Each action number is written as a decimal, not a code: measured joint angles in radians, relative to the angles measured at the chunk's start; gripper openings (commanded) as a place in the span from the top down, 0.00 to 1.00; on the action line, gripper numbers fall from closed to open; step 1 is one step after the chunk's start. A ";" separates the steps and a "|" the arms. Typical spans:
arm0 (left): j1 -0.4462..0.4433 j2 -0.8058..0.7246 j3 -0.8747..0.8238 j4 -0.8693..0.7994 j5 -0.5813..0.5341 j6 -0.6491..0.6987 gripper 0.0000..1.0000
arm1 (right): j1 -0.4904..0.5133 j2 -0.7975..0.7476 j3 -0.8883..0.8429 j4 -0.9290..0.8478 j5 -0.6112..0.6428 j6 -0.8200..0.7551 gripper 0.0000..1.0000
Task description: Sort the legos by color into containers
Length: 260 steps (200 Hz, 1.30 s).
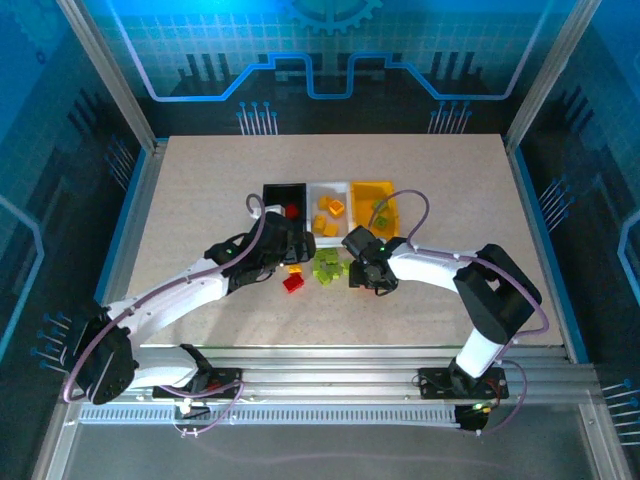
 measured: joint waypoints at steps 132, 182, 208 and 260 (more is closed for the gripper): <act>0.000 -0.059 -0.039 -0.027 -0.001 -0.002 0.01 | -0.008 -0.143 -0.013 -0.016 -0.021 -0.090 0.68; 0.000 -0.167 -0.134 -0.095 -0.014 -0.032 0.01 | 0.021 -0.147 0.225 -0.073 -0.107 -0.222 0.68; 0.000 -0.217 -0.174 -0.139 -0.021 -0.054 0.01 | 0.043 0.018 0.465 -0.064 -0.137 -0.272 0.68; 0.000 -0.277 -0.228 -0.184 -0.019 -0.100 0.01 | 0.049 0.391 0.897 -0.095 -0.177 -0.322 0.66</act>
